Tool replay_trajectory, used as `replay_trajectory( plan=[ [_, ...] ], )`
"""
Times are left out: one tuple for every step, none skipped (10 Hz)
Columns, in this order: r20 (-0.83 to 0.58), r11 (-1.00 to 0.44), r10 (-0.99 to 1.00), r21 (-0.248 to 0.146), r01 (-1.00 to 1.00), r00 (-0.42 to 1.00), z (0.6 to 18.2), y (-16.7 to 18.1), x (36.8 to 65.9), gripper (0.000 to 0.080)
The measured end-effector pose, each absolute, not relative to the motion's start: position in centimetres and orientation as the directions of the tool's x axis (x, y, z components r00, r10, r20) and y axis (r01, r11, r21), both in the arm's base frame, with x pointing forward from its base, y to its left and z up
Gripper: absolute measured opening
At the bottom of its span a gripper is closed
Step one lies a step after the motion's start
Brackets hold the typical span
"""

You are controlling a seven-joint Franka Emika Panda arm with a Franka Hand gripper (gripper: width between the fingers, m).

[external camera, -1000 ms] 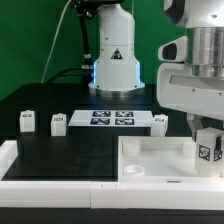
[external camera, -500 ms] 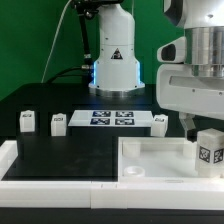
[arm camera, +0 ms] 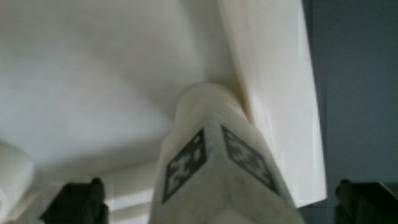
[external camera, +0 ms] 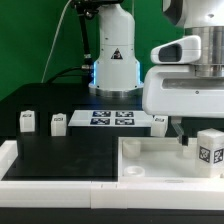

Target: Assemble one leg

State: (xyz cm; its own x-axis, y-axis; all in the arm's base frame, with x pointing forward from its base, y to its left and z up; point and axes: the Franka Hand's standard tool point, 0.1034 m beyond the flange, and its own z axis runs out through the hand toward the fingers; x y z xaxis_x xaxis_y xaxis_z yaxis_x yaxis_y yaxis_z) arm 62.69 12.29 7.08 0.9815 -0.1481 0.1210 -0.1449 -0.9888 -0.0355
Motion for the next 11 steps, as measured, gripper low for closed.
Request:
replay_trajectory(
  plan=[
    [0.125,-0.998,-0.057,-0.02,-0.054,0.991,7.11,12.28,62.7,0.0648],
    [0.126,-1.0,0.029,-0.006,0.03,0.992,7.12,12.25,62.71,0.0648],
    [0.126,-0.989,0.147,0.018,0.145,0.981,7.12,12.13,62.73,0.0648],
    [0.123,-0.972,0.235,0.037,0.233,0.964,7.12,12.0,62.76,0.0648],
    [0.116,-0.94,0.342,0.06,0.337,0.932,7.23,11.76,62.87,0.0648],
    [0.112,-0.91,0.415,0.077,0.408,0.903,7.43,11.49,63.03,0.0648],
    [0.117,-0.923,0.383,0.072,0.377,0.916,7.55,11.49,63.09,0.0648],
    [0.116,-0.926,0.377,0.071,0.371,0.919,7.45,11.47,63.05,0.0557],
    [0.118,-0.934,0.357,0.069,0.351,0.927,7.43,11.46,63.05,0.0557],
    [0.117,-0.934,0.356,0.069,0.35,0.927,7.42,11.48,63.04,0.0374],
    [0.12,-0.946,0.323,0.062,0.318,0.939,7.39,11.52,63.01,0.0289]
  ],
)
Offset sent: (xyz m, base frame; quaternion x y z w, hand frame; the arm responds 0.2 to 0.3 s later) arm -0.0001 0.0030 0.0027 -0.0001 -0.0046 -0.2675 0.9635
